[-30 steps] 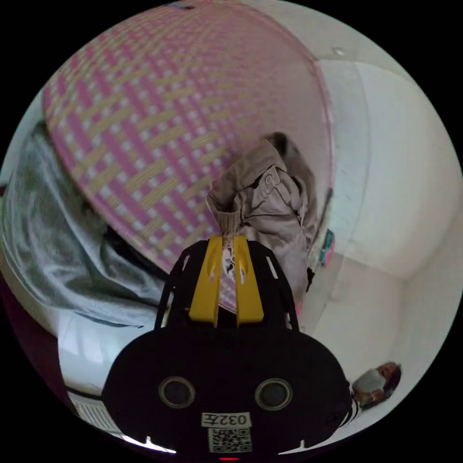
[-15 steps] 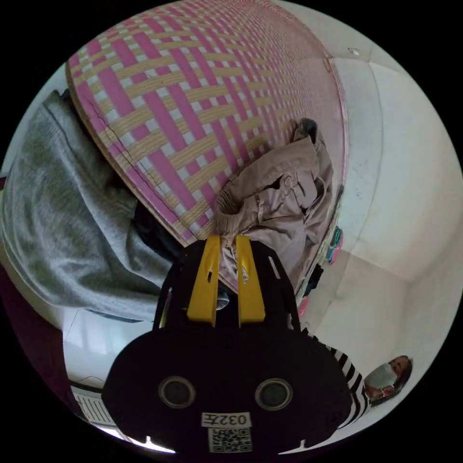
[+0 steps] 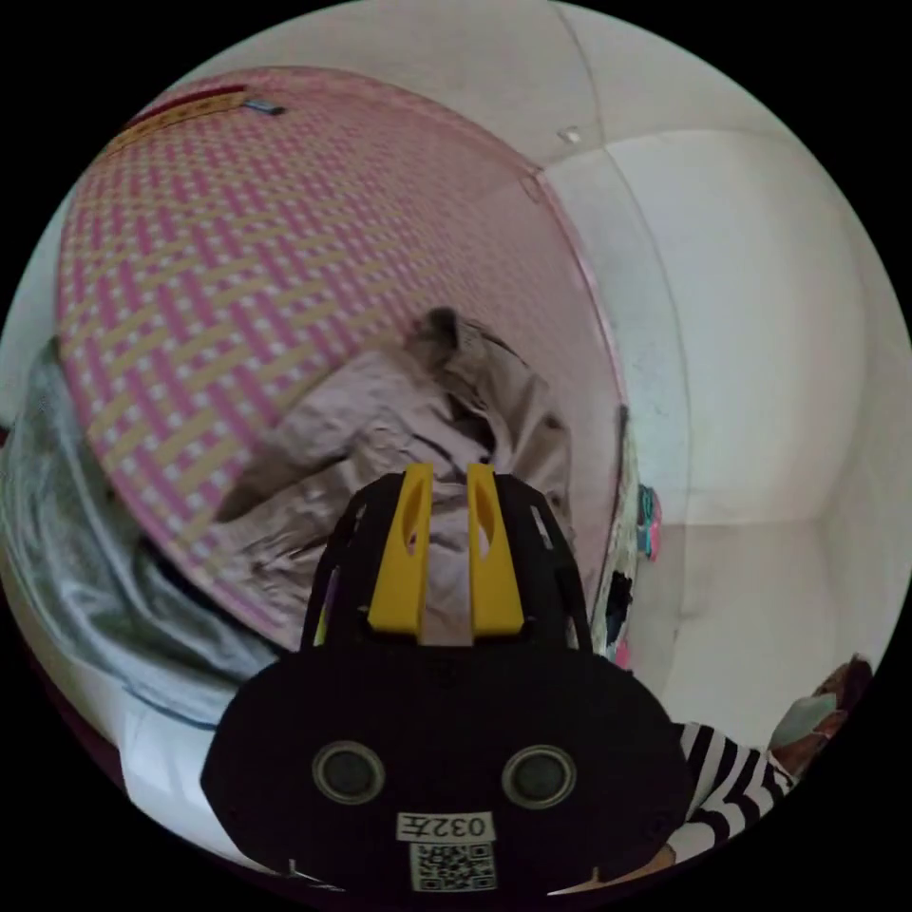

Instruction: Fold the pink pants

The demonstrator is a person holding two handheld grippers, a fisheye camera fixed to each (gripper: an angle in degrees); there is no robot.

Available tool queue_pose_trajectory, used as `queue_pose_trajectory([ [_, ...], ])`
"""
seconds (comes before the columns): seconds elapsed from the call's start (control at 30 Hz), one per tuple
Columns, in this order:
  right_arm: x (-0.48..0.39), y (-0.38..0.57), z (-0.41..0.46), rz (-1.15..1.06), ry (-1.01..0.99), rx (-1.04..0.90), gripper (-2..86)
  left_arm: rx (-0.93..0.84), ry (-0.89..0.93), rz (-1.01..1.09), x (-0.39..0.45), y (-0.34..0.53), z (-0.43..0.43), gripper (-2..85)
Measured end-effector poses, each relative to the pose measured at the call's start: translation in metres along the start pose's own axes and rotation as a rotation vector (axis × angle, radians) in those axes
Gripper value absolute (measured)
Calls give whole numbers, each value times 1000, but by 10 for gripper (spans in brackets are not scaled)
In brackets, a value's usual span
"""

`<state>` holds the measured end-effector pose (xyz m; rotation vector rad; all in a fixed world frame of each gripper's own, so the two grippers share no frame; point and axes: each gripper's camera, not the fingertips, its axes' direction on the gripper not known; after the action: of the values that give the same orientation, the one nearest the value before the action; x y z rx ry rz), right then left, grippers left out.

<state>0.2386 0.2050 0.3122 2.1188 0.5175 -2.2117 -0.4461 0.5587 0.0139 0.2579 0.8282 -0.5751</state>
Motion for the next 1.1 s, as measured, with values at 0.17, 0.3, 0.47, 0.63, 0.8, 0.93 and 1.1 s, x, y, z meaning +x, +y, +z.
queue_pose_trajectory([
  [0.17,-38,-31,86,-139,68,-76,92,-72,16,57,35,-22,51,14],
  [0.3,-65,-27,137,-309,64,-106,91,-87,41,61,39,-31,72,10],
  [0.47,-78,-4,182,-373,79,-160,20,-51,72,18,26,-36,80,7],
  [0.63,-156,51,106,-589,2,99,-7,8,5,-33,6,-44,65,7],
  [0.8,-250,121,-18,-835,77,409,-9,95,2,-86,-17,-58,47,17],
  [0.93,-296,152,-63,-926,114,484,-10,42,81,-79,-30,-87,65,45],
  [1.1,-312,153,-61,-884,67,407,-10,-28,30,-56,-30,-128,99,71],
])
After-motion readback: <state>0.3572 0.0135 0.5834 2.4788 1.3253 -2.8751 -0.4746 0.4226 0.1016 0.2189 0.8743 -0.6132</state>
